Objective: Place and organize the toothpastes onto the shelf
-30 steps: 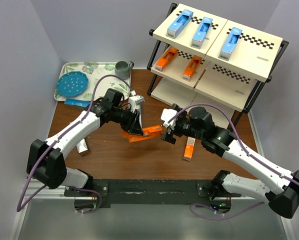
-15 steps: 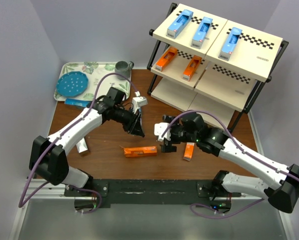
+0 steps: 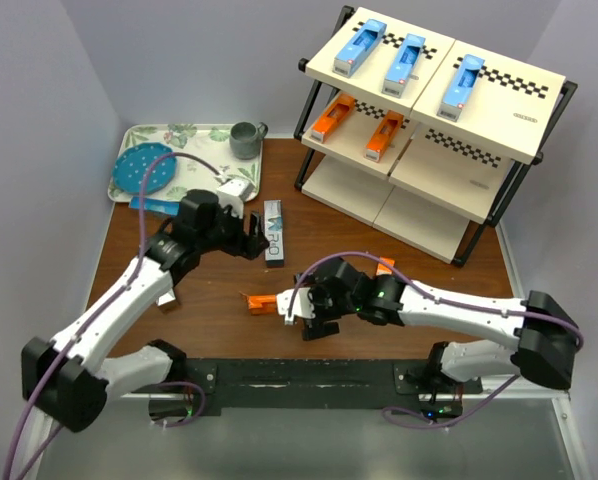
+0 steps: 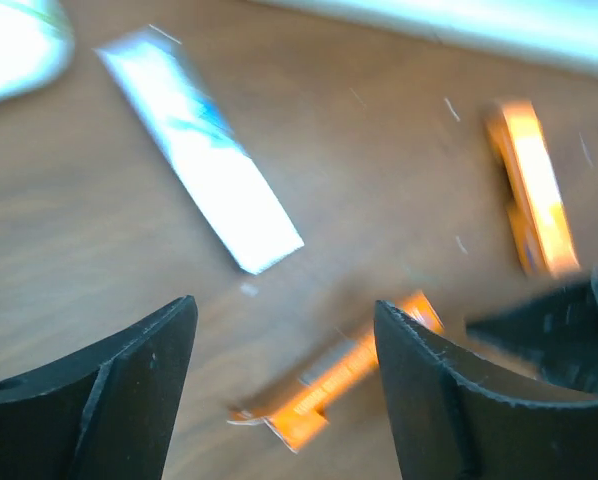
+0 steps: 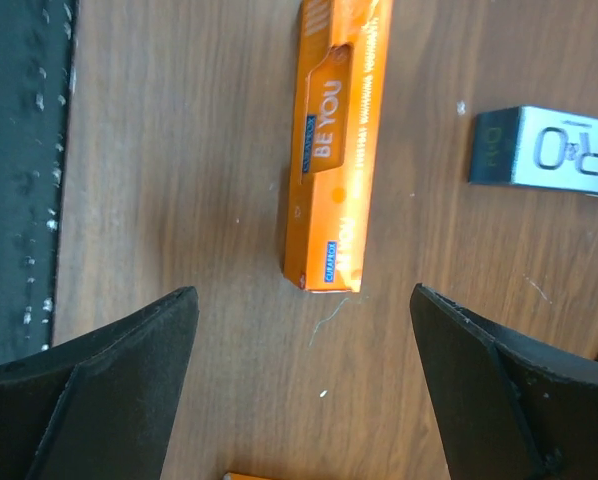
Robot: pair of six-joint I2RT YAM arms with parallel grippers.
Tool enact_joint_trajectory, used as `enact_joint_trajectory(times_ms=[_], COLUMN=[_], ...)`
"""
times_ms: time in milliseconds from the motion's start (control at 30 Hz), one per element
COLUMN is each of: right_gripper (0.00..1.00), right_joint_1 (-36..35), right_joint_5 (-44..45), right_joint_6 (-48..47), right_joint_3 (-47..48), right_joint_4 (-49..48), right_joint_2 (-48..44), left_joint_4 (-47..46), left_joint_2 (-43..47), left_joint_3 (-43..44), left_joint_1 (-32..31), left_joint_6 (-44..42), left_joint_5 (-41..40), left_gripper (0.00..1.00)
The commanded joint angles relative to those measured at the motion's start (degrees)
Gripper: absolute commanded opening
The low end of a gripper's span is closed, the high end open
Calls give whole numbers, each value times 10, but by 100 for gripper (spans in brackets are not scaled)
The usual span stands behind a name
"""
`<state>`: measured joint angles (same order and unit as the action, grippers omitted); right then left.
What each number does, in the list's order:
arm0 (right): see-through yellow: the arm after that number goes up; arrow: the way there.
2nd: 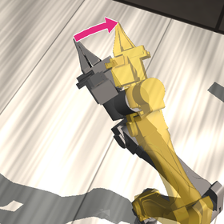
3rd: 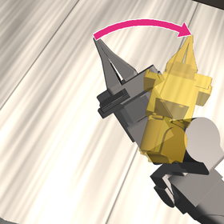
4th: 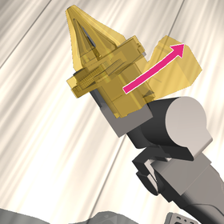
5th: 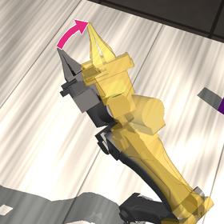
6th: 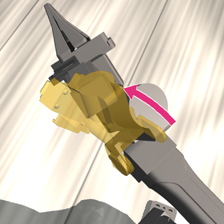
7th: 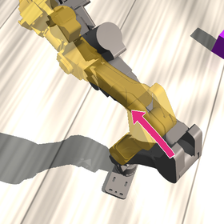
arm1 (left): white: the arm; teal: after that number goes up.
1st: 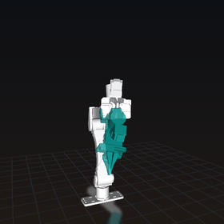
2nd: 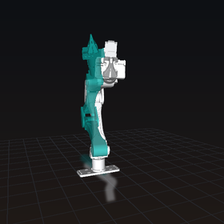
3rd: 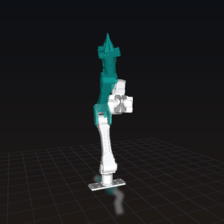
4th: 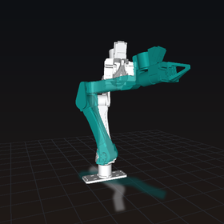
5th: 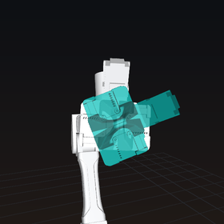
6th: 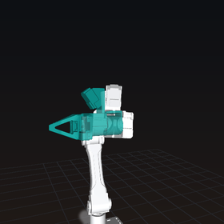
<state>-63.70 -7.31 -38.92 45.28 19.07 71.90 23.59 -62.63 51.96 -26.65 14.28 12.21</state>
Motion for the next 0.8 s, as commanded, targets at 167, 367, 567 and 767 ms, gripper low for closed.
enact_joint_trajectory(times_ms=[167,367,567,767], right_gripper=[85,82,81,72], right_joint_1=[-36,-36,-27,8], right_joint_5=[95,116,121,74], right_joint_6=[-44,-35,-10,4], right_joint_3=[24,44,63,91], right_joint_4=[-64,-88,-102,-48], right_joint_2=[97,162,202,227], left_joint_4=[-50,-70,-77,-87], left_joint_2=[152,232,278,284], left_joint_3=[-73,-132,-167,-183], left_joint_1=[9,9,9,9], left_joint_6=[62,67,63,52], left_joint_5=[-275,-315,-330,-334], left_gripper=[79,78,78,78])
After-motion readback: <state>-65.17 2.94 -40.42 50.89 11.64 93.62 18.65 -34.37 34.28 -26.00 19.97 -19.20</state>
